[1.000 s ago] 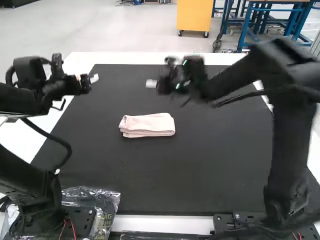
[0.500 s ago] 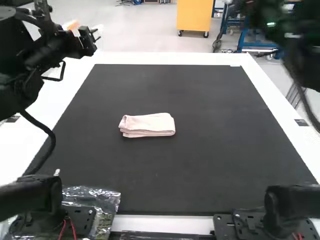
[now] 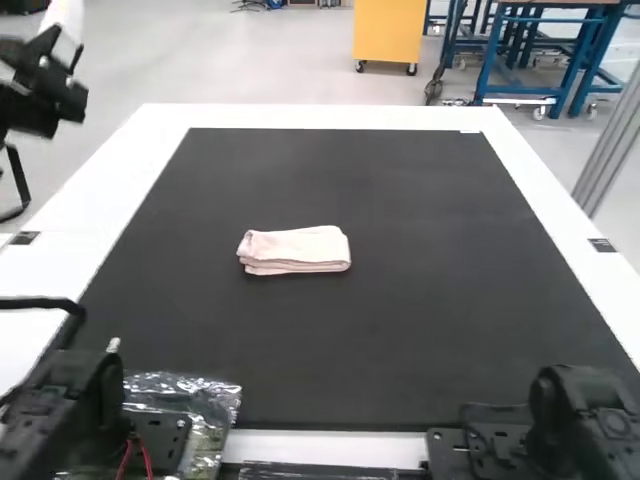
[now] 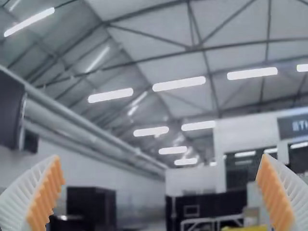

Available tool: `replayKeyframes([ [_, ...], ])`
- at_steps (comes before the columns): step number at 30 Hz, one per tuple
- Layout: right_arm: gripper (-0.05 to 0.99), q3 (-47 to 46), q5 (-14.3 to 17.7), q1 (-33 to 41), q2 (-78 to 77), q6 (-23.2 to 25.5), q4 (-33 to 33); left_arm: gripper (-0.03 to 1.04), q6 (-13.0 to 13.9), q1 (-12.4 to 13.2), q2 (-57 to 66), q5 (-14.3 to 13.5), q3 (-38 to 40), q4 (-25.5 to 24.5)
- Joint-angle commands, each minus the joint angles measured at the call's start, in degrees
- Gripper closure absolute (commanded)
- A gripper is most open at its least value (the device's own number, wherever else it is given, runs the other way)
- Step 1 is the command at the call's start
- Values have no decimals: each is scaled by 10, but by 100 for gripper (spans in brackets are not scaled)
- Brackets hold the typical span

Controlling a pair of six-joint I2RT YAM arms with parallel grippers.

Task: Fold the towel.

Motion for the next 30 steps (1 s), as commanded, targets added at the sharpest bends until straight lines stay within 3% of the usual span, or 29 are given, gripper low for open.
replayKeyframes([
  [1, 2, 10, 36, -12, -5, -26, -57, 4, -2, -1, -39, -24, 1, -33],
  [3, 2, 11, 53, -8, -7, -41, -87, 4, -1, -4, -39, -24, 23, -73],
  [4, 2, 4, 54, -8, -7, -53, -96, 4, 12, -4, -38, -25, 33, -94],
  [6, 2, -25, 45, -5, -7, -58, -111, 4, 76, 0, -38, -31, 30, -124],
  [7, 2, -50, 31, -4, -7, -68, -107, 4, 81, 2, -38, -31, 15, -125],
  [9, 2, -117, 29, -4, -7, -90, -84, 4, 83, 7, -38, -41, -31, -101],
  [11, 2, -205, 83, -5, -8, -82, 6, 4, 88, 12, -38, -80, -79, -75],
  [12, 2, -246, 118, -4, -8, -83, 59, 4, 98, 16, -38, -81, -102, -64],
  [13, 2, -280, 126, -5, -8, -85, 96, 4, 106, 18, -38, -85, -128, -48],
  [17, 2, -391, 125, -4, -8, -95, 114, 4, 131, 25, -38, -137, -222, 3],
  [19, 2, -399, 122, -3, -7, -109, 141, 4, 149, 24, -38, -160, -264, 17],
  [21, 2, -404, 97, -2, -8, -118, 121, 4, 149, 22, -38, -180, -306, 42],
  [25, 2, -443, 116, -3, -8, -138, 104, 4, 148, 22, -38, -192, -368, 61],
  [28, 2, -444, 165, -4, -8, -153, -3, 4, 136, 21, -38, -208, -372, -3],
  [30, 2, -444, 164, -5, -8, -156, -50, 4, 94, 22, -38, -210, -373, -32],
])
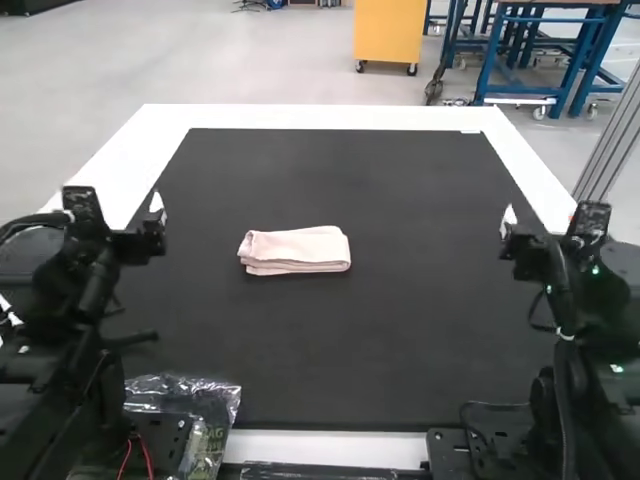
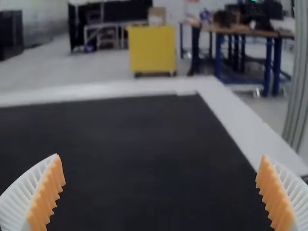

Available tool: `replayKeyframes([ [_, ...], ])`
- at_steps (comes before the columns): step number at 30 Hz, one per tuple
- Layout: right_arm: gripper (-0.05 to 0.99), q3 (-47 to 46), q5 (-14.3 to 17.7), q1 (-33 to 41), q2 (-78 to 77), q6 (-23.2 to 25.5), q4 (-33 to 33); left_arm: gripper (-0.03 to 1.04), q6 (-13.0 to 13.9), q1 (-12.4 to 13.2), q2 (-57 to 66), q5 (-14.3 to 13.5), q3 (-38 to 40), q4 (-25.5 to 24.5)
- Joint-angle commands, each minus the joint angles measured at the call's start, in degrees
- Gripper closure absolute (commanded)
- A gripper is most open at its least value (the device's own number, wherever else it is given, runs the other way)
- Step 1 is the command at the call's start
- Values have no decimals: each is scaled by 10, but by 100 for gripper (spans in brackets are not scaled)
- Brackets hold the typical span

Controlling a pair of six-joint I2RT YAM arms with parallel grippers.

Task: Fold the towel.

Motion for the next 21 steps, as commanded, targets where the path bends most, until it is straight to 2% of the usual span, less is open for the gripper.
replayKeyframes([
  [1, 2, -3, 30, -1, -5, -22, -33, 4, -49, 3, -3, -21, -3, -24],
  [2, 2, -3, 29, -1, -5, -23, -30, 4, -64, 3, -3, -19, -3, -38],
  [4, 2, -3, 28, -1, -5, -27, -30, 4, -71, 2, -3, -19, -3, -64],
  [7, 2, -3, 10, 0, -5, -29, -35, 4, -71, 4, -3, -19, -3, -64],
  [10, 2, -3, 10, 0, -5, -29, -35, 4, -84, 5, -3, -19, -4, -65],
  [21, 2, -3, 10, 0, -5, -29, -35, 4, -85, 5, -3, -19, -3, -65],
])
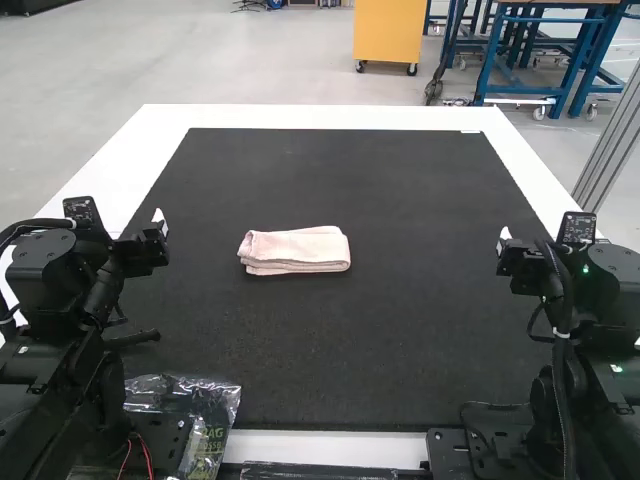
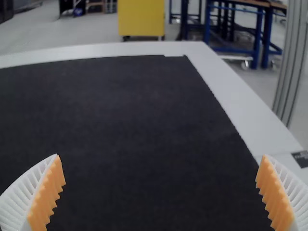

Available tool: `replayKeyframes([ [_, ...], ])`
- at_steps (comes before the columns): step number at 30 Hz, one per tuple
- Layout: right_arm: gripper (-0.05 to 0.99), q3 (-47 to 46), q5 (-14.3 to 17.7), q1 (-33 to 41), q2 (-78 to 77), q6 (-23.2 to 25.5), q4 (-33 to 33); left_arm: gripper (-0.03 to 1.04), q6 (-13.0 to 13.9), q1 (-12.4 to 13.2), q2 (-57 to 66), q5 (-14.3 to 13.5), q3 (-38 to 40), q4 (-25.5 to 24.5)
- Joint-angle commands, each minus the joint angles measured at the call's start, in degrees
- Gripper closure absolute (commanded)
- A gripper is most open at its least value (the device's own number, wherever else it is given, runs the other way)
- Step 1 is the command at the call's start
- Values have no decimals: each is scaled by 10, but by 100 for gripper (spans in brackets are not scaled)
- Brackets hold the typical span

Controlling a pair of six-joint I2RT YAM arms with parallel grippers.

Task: Fold the towel.

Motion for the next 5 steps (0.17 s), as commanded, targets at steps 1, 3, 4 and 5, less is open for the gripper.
replayKeyframes([
  [1, 2, -3, -2, 0, -5, -5, 1, 4, -7, 5, -4, -5, -3, 2],
  [3, 2, -3, -2, 0, -5, -5, 1, 4, -7, 5, -3, -5, -3, 2],
  [4, 2, -3, -2, 0, -5, -5, 1, 4, -7, 5, -3, -5, -3, 2],
  [5, 2, -3, -2, 1, -5, -5, 1, 4, -7, 5, -4, -5, -4, 2],
])
